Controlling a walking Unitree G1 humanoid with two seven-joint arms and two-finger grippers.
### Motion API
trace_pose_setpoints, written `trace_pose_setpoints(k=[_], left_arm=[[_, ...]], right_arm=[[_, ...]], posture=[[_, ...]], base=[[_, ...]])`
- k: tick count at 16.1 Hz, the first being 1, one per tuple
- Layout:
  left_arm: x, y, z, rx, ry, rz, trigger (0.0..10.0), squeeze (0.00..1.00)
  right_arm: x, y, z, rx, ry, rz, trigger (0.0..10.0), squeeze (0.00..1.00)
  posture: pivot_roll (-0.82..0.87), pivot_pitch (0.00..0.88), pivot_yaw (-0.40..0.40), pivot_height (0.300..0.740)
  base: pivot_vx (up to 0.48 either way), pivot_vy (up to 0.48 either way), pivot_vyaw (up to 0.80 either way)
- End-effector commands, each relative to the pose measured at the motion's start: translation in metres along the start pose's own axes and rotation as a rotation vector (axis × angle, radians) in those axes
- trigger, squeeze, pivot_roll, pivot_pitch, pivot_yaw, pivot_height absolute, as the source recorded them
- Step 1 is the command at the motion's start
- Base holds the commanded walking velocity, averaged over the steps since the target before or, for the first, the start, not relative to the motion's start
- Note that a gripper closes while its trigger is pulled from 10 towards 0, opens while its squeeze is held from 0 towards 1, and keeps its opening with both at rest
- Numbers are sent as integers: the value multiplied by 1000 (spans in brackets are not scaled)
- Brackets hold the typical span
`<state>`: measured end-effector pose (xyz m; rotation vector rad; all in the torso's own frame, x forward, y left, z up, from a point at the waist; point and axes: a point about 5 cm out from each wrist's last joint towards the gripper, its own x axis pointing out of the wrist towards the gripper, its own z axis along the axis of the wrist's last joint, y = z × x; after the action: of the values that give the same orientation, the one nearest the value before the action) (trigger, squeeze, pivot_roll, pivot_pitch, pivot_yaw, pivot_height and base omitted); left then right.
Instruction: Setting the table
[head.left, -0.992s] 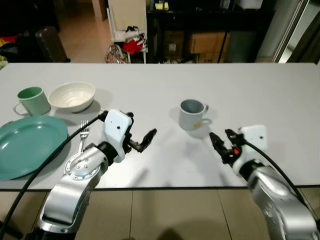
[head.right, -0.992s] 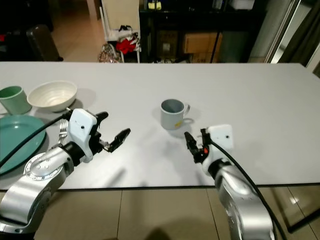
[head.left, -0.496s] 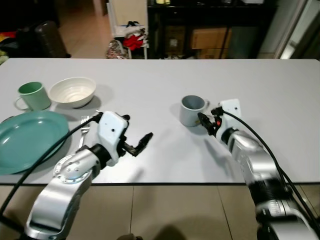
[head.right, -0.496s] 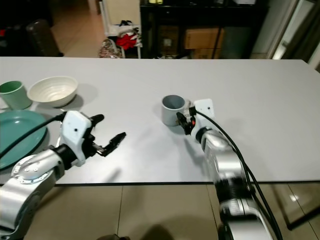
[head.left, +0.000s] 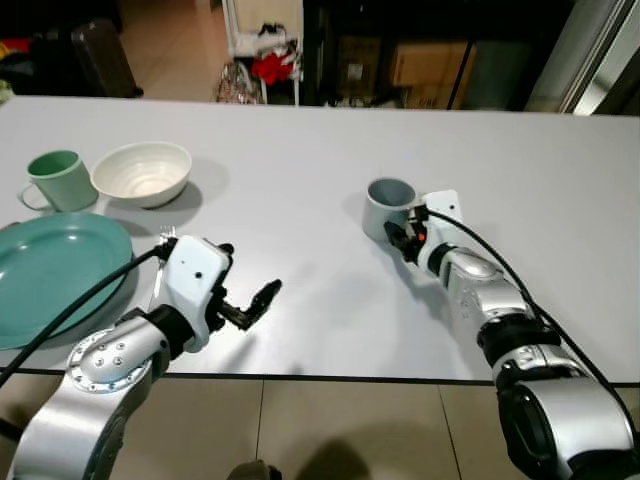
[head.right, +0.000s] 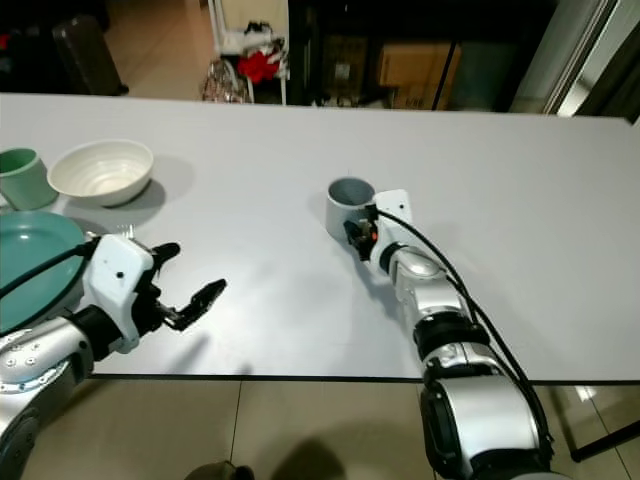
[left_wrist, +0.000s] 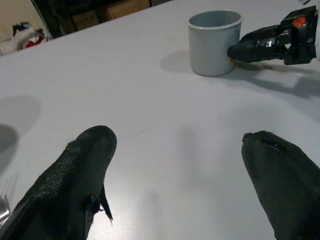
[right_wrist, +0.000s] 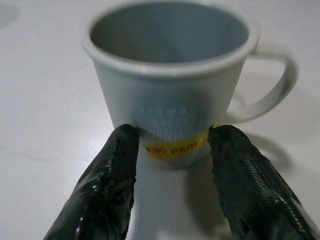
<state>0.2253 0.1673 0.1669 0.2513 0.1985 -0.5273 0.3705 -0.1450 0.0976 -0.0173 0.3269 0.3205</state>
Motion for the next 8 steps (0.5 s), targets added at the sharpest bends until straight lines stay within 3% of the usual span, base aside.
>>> trace_pose_setpoints(k=[1,5,8], left_arm=[[-5,1,4,16,0,6,10000,0],[-7,1,5,18,12,2,10000,0],[-6,-3,8,-18,-25,-7,10000,0]], right_arm=[[3,1,8,-7,-19,6,10000,0],[5,-2,16,-8,-40,-16,10000,0],[-5,-5,17,18,-143,29,10000,0]], posture=[[205,49,4,740],[197,43,8,740],[167,8,1,740]], base=[[0,0,0],[0,0,0],[0,0,0]])
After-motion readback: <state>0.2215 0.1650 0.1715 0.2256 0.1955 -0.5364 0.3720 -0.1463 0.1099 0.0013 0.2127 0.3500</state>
